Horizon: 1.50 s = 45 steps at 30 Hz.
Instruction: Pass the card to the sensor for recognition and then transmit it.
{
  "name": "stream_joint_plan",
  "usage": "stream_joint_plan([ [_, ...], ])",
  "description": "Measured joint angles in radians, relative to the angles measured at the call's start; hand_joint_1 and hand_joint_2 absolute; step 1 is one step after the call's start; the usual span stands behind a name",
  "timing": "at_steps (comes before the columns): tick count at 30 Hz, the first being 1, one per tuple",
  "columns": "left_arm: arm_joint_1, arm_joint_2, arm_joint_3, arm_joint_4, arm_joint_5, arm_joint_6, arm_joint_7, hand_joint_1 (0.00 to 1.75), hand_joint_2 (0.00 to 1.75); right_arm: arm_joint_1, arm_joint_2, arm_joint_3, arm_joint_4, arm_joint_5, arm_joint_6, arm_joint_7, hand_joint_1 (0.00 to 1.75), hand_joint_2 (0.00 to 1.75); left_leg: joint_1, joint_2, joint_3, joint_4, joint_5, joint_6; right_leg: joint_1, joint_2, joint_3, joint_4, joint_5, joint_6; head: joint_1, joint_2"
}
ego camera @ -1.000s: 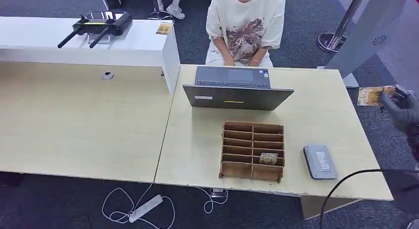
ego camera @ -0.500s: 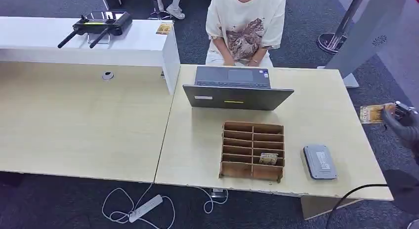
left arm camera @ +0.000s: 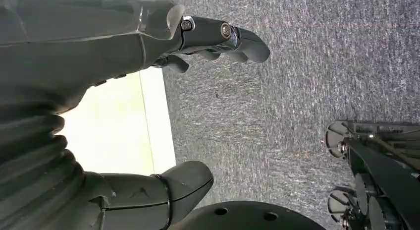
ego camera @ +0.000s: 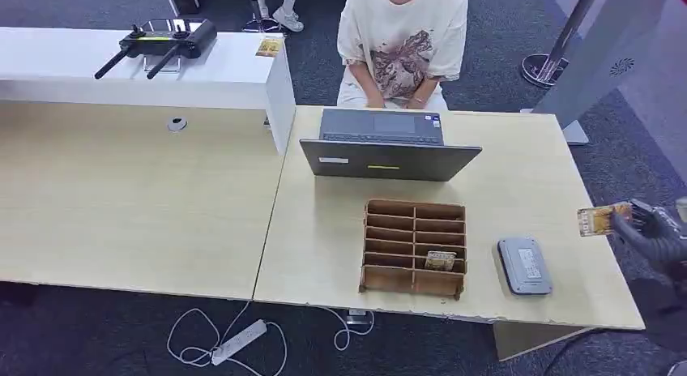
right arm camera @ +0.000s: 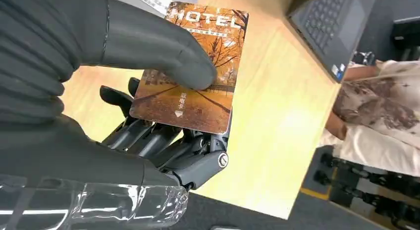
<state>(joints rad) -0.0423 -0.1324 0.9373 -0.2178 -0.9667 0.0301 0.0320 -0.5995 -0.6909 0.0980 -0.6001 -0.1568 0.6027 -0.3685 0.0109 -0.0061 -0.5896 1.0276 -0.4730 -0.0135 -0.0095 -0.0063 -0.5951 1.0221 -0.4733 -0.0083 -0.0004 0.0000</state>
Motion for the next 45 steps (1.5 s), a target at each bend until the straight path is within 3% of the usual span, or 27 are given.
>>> stream_joint_plan([
  [16,-0.002,0.0,0.006,0.0,-0.01,-0.011,0.0,0.0,1.75,-0.026,0.003,0.095,0.018,0.084,-0.019,0.016,1.75,1.75,0.0,0.0,0.0,0.0,0.0,0.0,0.0,0.0,0.0,0.0,0.0,0.0,0.0,0.0],
  [30,-0.003,0.0,0.008,0.0,-0.016,-0.014,0.0,0.0,1.75,-0.034,0.013,0.13,0.042,0.093,-0.022,0.008,1.75,1.75,0.0,0.0,-0.001,0.0,0.0,0.0,0.0,0.0,0.0,0.0,0.0,0.0,0.0,0.0],
  [45,-0.002,0.0,0.014,0.0,-0.03,-0.008,-0.008,0.0,1.75,0.012,0.028,0.17,0.047,0.118,-0.009,-0.043,1.75,1.75,0.0,0.0,-0.001,0.0,0.0,0.0,0.0,0.0,0.0,0.0,0.0,0.0,0.0,0.0],
])
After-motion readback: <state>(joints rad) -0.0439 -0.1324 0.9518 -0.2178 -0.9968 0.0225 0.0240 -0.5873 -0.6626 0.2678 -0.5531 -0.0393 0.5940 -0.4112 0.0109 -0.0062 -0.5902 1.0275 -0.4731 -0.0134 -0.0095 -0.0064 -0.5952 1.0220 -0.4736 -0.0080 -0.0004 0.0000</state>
